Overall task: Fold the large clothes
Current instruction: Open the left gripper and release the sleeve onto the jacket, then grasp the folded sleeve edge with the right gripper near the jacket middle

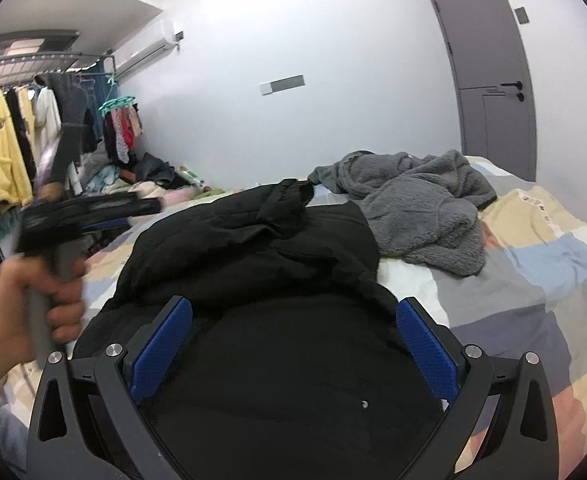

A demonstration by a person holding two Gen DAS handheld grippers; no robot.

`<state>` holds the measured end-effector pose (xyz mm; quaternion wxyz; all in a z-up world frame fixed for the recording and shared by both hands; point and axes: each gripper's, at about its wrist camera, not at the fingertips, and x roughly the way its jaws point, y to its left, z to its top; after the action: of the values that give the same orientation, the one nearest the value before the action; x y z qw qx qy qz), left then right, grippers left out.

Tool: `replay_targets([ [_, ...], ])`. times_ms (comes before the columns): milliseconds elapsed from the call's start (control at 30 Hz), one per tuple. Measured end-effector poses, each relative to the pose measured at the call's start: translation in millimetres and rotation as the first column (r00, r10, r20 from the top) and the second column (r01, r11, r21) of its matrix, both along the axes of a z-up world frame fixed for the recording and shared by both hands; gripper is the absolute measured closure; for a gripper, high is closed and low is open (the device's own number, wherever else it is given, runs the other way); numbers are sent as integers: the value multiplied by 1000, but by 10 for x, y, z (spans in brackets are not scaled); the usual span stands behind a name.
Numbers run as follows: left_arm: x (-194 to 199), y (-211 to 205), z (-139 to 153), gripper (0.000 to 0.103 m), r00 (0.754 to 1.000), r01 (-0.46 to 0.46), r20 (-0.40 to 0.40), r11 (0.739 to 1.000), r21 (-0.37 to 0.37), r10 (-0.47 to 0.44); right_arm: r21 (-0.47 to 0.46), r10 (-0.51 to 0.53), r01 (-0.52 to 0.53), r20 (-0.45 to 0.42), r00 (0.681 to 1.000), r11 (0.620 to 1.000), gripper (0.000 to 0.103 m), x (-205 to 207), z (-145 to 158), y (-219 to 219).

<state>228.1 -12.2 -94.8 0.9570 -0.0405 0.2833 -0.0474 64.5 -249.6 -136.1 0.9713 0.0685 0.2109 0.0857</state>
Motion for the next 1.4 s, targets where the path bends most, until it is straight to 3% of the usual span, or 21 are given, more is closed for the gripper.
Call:
replay_targets([
  [133, -358, 303, -55, 26, 1000, -21, 15, 997, -71, 22, -24, 29, -29, -6, 1000, 999, 0, 39, -13, 169],
  [267, -648, 546, -215, 26, 999, -50, 15, 995, -89, 52, -11, 51, -51, -30, 998, 999, 0, 156, -22, 270],
  [400, -758, 707, -462, 26, 997, -75, -12, 993, -94, 74, 27, 60, -59, -41, 997, 998, 0, 284, 27, 320],
  [533, -771, 859, -578, 26, 996, -93, -31, 986, -138, 90, -15, 57, -58, -35, 998, 998, 0, 477, 76, 439],
  [733, -752, 944, -678, 26, 996, -89, -14, 987, -136, 88, -66, 72, -75, -46, 996, 995, 0, 1065, 71, 573],
  [900, -655, 1016, -826, 26, 995, -100, -36, 984, -146, 96, -28, 39, -44, -150, 988, 999, 0, 1777, -104, 491],
  [1067, -470, 1065, -925, 26, 993, -110, -60, 981, -161, 102, -59, 5, -14, -145, 989, 998, 0, 2197, -271, 391],
  [1267, -266, 1076, -1083, 26, 989, -133, -90, 969, -207, 116, 60, 51, -43, -130, 990, 997, 8, 2438, -408, 225],
  [1367, -187, 1037, -1150, 26, 988, -129, -111, 965, -229, 105, 91, 94, -82, -129, 987, 992, 19, 2535, -395, 258],
  [1400, -171, 1019, -1162, 26, 988, -129, -111, 966, -224, 106, 85, 102, -92, -120, 988, 992, 27, 2546, -384, 274],
])
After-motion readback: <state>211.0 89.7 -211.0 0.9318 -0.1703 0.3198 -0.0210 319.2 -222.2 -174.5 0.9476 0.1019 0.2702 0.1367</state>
